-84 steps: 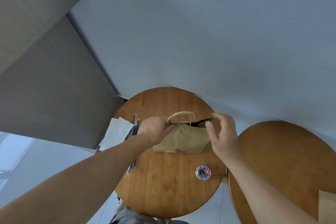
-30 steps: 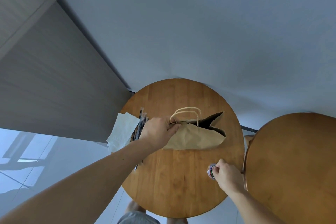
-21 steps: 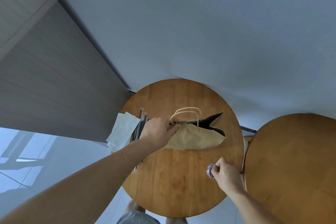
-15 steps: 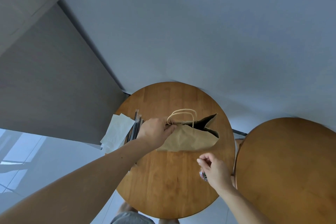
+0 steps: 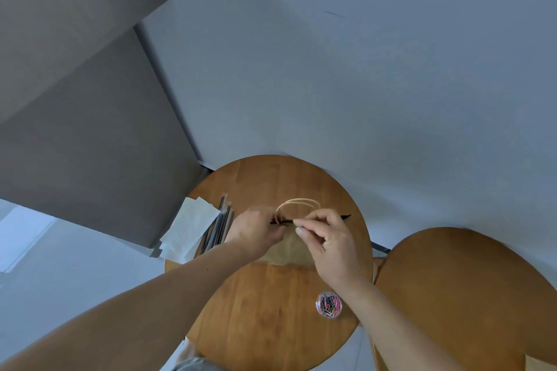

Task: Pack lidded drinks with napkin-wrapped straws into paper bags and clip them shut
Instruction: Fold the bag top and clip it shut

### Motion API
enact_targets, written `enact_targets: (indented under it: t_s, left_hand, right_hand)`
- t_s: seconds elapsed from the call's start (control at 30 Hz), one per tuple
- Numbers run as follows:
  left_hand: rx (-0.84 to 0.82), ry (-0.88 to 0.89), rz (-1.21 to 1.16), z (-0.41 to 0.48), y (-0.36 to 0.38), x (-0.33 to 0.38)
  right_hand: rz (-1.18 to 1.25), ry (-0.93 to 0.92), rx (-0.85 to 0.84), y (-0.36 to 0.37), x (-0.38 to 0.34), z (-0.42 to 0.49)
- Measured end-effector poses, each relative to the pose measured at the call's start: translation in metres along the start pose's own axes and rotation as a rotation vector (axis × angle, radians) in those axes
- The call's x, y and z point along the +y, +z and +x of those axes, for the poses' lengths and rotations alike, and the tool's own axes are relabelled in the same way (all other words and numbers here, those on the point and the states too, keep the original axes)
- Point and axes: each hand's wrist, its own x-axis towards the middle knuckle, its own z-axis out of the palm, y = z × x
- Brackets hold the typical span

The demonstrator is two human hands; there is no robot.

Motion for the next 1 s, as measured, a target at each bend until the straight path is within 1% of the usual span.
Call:
enact_targets:
  t_s: [0.17, 0.27, 0.33, 0.43, 0.5, 0.6, 0.77, 1.0]
  left_hand:
    - [0.065, 0.01, 0.015, -0.001, 0.005, 0.001]
    - [0.074, 0.041, 0.038, 0.001, 0.008, 0.0]
    - [0.075, 0.059, 0.021, 0.001, 0.01, -0.002]
    - [0.08, 0.091, -0.04, 0.0, 0.01, -0.003]
    - [0.073, 0.107, -0.049, -0.001, 0.009, -0.003]
    - [0.046, 0.117, -0.039, 0.0, 0.007, -0.002]
    - [0.013, 0.108, -0.022, 0.003, 0.004, 0.0]
    - [0.029, 0.109, 0.005, 0.004, 0.006, 0.001]
  right_hand:
    - [-0.011, 0.014, -0.039, 0.006, -0.002, 0.017]
    - [-0.052, 0.058, -0.036, 0.008, 0.002, 0.024]
    - [-0.074, 0.077, -0.065, 0.008, 0.006, 0.028]
    - [-0.01, 0.192, -0.108, 0.007, 0.01, 0.032]
    - [0.003, 0.22, -0.114, 0.007, 0.012, 0.033]
    - [-0.031, 0.205, -0.149, 0.007, 0.014, 0.035]
    - [-0.107, 0.202, -0.257, 0.004, 0.016, 0.041]
    - [-0.275, 0.054, -0.269, 0.004, 0.013, 0.046]
